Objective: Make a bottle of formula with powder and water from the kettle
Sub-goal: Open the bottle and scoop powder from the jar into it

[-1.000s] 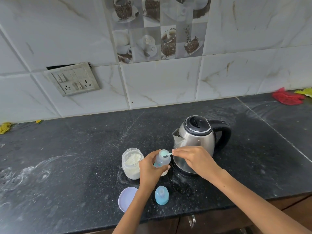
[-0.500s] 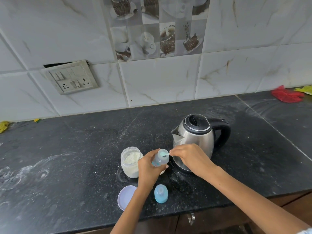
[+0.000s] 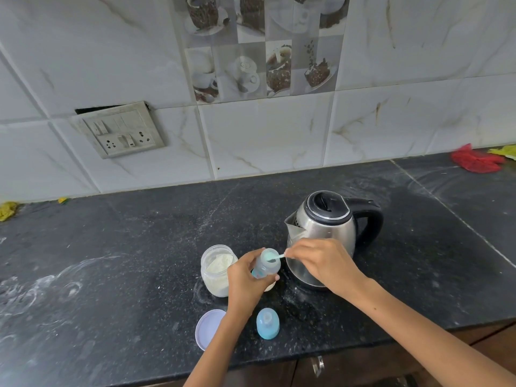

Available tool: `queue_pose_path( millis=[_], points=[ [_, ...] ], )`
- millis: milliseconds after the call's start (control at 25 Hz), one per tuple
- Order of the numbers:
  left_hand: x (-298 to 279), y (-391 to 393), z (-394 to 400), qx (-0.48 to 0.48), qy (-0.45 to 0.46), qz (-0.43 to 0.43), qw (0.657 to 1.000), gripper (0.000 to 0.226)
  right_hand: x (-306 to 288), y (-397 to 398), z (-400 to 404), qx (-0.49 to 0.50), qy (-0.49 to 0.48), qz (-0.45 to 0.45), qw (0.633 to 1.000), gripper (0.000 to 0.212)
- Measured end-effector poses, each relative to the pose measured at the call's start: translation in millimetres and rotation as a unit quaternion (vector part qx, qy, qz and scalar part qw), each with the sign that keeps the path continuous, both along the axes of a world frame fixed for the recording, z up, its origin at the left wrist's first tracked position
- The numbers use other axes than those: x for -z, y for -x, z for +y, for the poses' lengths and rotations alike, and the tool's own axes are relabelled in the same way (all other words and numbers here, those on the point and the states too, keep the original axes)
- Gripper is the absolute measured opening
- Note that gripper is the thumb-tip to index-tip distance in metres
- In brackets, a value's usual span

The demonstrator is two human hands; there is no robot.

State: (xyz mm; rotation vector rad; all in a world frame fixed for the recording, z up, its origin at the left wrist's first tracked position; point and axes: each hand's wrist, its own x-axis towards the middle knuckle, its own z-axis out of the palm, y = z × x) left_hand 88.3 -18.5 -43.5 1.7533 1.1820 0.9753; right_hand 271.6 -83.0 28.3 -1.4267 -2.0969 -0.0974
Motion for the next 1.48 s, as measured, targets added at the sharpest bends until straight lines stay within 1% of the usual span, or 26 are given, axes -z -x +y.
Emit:
queue_pose_path(
  millis=[280,400,560,680,760,800,840,880,960,1000,1040,1120,1200,1240,1360,1440,1480],
  points=[
    [0.4,-2.3,-2.4,-0.001,0.003,0.004,1.0,0.058,-3.4,-2.4,3.7,0.012,0.016,0.016,1.0,0.015],
    [1.3,-2.7,-2.2,-0.005,0.005,0.007,1.0,0.059,-3.4,-3.1,0.6,0.011,0.017,-0.012,1.0,0.016],
    [1.9,-1.7,-3.9,-0.005,0.0,0.014,1.0,0.058,-4.0,-3.4,-4.4,0.013,0.021,-0.054,0.998,0.023],
    [-2.7,-2.0,-7.9,0.004,-0.006,0.018,1.0,0.055,-6.8,-3.3,-3.9,0.01,0.022,-0.089,0.996,0.025],
    [-3.2,-2.9,-9.3,0.005,-0.017,0.034,0.999,0.055,-7.8,1.8,-3.3,0.027,0.086,-0.125,0.988,0.024],
    [-2.2,-3.5,-9.8,0.002,-0.023,0.043,0.999,0.056,-8.4,4.5,-3.3,0.047,0.143,-0.116,0.982,0.023],
    [-0.8,-4.0,-10.9,-0.002,-0.027,0.045,0.999,0.057,-8.8,7.3,-3.3,0.072,0.188,-0.064,0.977,0.022],
    [-0.3,-4.3,-12.5,-0.007,-0.028,0.044,0.999,0.057,-8.7,10.3,-3.5,0.099,0.216,0.011,0.971,0.02],
    [-0.2,-5.2,-15.2,-0.018,-0.026,0.034,0.999,0.054,-9.0,14.8,-4.0,0.147,0.219,0.143,0.954,0.013],
    [-0.5,-5.0,-15.8,-0.021,-0.024,0.026,0.999,0.054,-10.0,16.6,-5.4,0.157,0.193,0.173,0.953,0.012],
    [-1.2,-4.4,-15.9,-0.023,-0.024,0.018,0.999,0.054,-10.3,16.2,-7.0,0.145,0.153,0.165,0.964,0.012],
    [-0.5,-2.6,-14.2,-0.021,-0.017,0.007,1.0,0.055,-5.9,12.3,-12.5,0.076,0.076,0.085,0.991,0.014],
    [2.7,-2.2,-12.8,-0.013,-0.006,-0.001,1.0,0.056,0.1,4.2,-18.4,0.004,0.041,-0.022,0.999,0.015],
    [3.6,-2.3,-13.3,-0.01,-0.002,-0.003,1.0,0.057,1.9,0.2,-19.7,-0.014,0.031,-0.054,0.998,0.015],
    [5.5,-4.1,-14.7,-0.013,0.0,-0.007,1.0,0.057,1.1,-4.5,-20.3,-0.025,0.021,-0.083,0.996,0.015],
    [7.8,-4.8,-15.6,-0.02,0.0,-0.013,1.0,0.058,0.6,-4.2,-19.6,-0.023,0.027,-0.069,0.997,0.011],
    [8.9,-5.5,-15.7,-0.025,0.005,-0.018,1.0,0.058,0.7,-2.5,-17.8,-0.012,0.039,-0.043,0.998,0.009]
  ],
)
